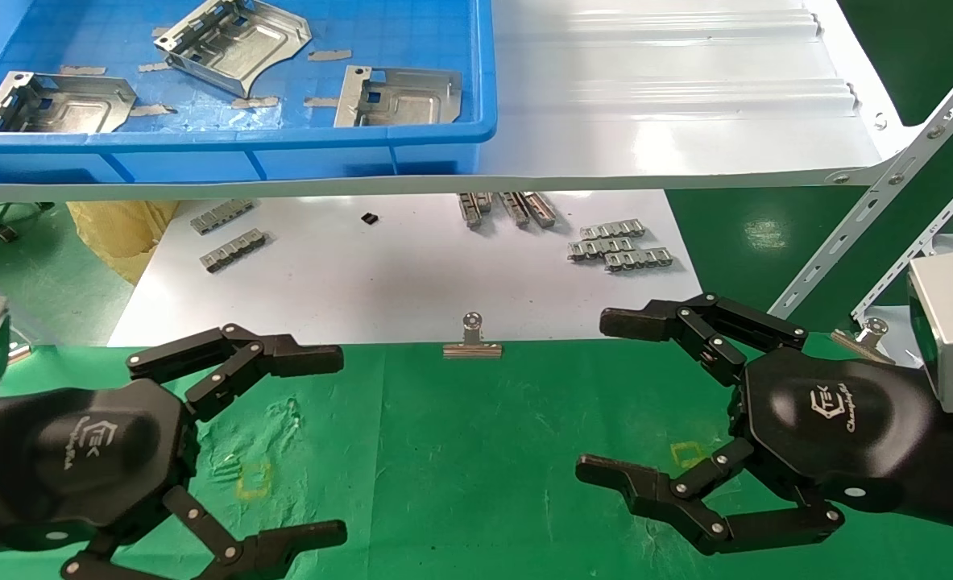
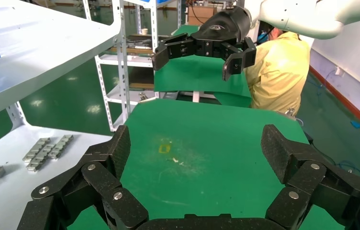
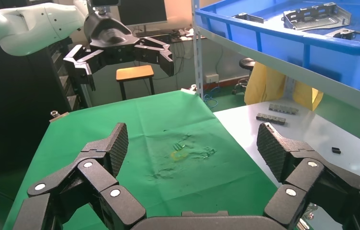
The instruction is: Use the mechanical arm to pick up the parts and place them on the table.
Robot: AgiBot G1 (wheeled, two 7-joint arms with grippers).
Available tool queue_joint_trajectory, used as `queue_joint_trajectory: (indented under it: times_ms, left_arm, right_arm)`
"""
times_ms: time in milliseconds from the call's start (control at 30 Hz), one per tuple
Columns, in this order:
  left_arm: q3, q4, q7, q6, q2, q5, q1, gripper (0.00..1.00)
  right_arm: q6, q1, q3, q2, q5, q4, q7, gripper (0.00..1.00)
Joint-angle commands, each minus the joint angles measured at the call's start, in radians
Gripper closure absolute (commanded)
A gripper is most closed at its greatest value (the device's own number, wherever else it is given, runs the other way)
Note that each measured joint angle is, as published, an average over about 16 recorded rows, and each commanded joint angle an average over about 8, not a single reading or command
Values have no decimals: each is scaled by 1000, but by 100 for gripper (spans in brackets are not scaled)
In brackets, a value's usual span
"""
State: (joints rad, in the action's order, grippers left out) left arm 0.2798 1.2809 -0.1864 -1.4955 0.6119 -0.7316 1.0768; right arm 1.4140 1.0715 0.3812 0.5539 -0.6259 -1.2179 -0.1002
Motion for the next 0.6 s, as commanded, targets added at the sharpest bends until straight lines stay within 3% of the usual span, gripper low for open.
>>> queue_joint_trajectory:
  times_ms: [33, 433, 600]
  left_arm:
    - [0, 0, 0, 0, 0, 0, 0, 0]
    - [0, 0, 0, 0, 0, 0, 0, 0]
    - [0, 0, 0, 0, 0, 0, 0, 0]
  right_arm:
    - [0, 0, 0, 0, 0, 0, 0, 0]
    - [0, 0, 0, 0, 0, 0, 0, 1]
    - [0, 0, 0, 0, 0, 0, 0, 64]
